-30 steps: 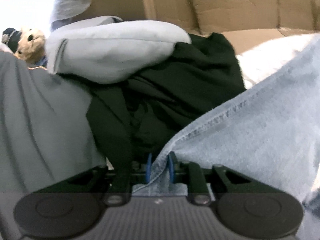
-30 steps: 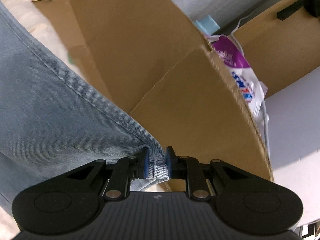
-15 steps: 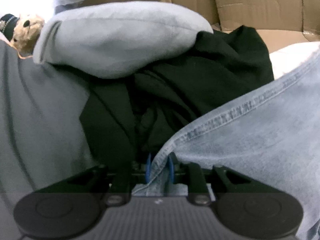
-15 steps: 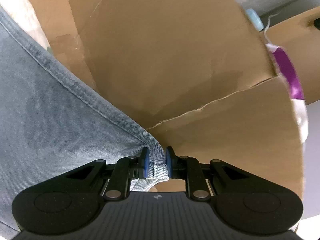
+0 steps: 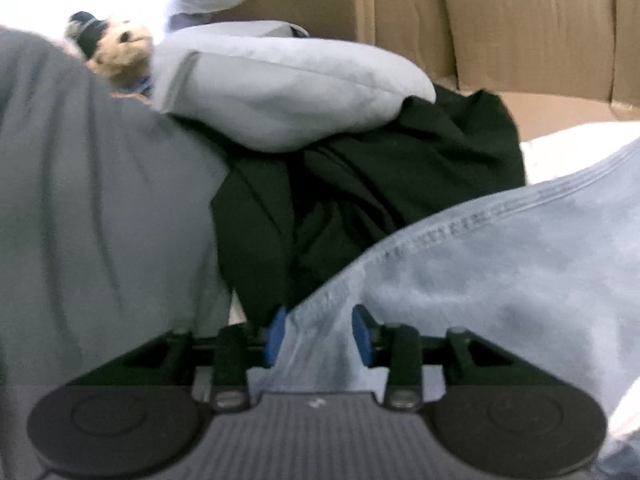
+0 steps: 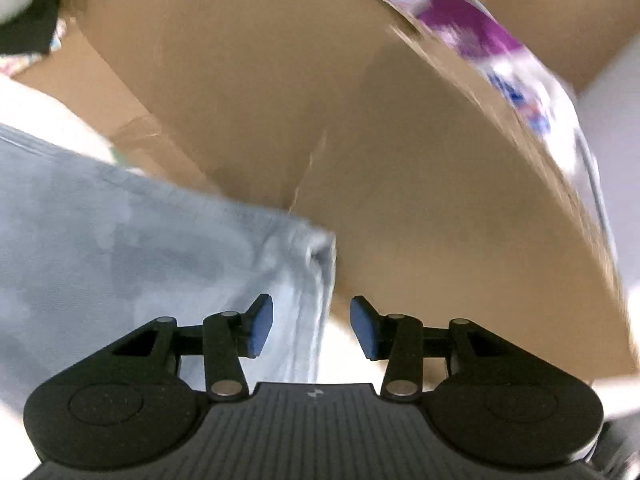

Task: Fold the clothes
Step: 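Lay the jeans leg down with the right gripper while the left gripper regrasps the seam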

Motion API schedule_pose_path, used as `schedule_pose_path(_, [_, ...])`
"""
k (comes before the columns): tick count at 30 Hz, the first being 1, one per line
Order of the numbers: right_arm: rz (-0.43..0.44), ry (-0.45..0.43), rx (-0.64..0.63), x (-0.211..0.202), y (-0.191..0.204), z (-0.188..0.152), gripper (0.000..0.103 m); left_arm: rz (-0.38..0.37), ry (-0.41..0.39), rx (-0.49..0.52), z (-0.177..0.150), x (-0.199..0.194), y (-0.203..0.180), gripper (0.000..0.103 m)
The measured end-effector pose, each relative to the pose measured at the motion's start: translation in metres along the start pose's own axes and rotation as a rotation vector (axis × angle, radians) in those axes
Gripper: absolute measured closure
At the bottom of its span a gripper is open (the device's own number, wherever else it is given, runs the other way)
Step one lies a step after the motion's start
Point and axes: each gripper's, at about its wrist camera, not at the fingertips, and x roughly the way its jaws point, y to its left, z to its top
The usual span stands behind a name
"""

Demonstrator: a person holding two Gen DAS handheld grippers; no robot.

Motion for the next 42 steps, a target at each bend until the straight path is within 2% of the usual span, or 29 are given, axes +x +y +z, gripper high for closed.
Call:
schedule_pose_path(2, [0.009,0.011,0.055,-0.010,-0.005,-0.030,0.053,0.007,-0.002,-0.028,-0.008,-0.013,0.003,0.062])
schedule_pose_path(6, [0.038,0.012,0.247,0.002,-0.011,-0.066,0.053,0.056,-0.009,-0.106,-0.033,-0.030,0.006,0.048])
schedule_pose_path(11, [0.141,-0.040,0.571,0.023,-0.024,-0.126,0.053,0.134,-0.012,-0.264,-0.073,-0.045,-0.004,0.050])
schedule_pose_path(13, [0.185,-0.006,0.627,0.031,-0.024,-0.138,0.053,0.127,-0.007,-0.325,-0.090,-0.049,-0.011,0.050])
schedule_pose_path(15, [0.228,0.022,0.672,0.059,-0.014,-0.138,0.053,0.125,0.000,-0.376,-0.106,-0.051,-0.019,0.050])
schedule_pose_path(19, [0.259,-0.004,0.755,0.065,-0.020,-0.142,0.053,0.118,0.048,-0.442,-0.130,-0.053,-0.039,0.050])
schedule_pose_path(22, [0.276,-0.025,0.811,0.064,-0.026,-0.142,0.055,0.053,0.044,-0.439,-0.128,-0.060,-0.057,0.050])
schedule_pose_path(26, [0.311,-0.038,0.882,0.064,-0.031,-0.141,0.099,-0.070,0.025,-0.392,-0.109,-0.069,-0.088,0.049])
schedule_pose_path(28, [0.329,-0.039,0.912,0.063,-0.033,-0.140,0.102,-0.118,0.022,-0.342,-0.099,-0.067,-0.108,0.047])
schedule_pose_path(31, [0.302,-0.063,0.880,0.053,-0.031,-0.131,0.102,-0.144,0.055,-0.305,-0.091,-0.053,-0.135,0.045])
schedule_pose_path(36, [0.275,-0.113,0.891,0.039,-0.031,-0.127,0.102,-0.114,0.101,-0.274,-0.084,-0.033,-0.156,0.045])
schedule_pose_path(39, [0.271,-0.137,0.888,0.030,-0.031,-0.124,0.102,-0.125,0.162,-0.306,-0.085,-0.028,-0.162,0.045])
schedule_pose_path(42, [0.273,-0.158,0.890,0.021,-0.034,-0.121,0.102,-0.084,0.182,-0.229,-0.088,-0.026,-0.176,0.045])
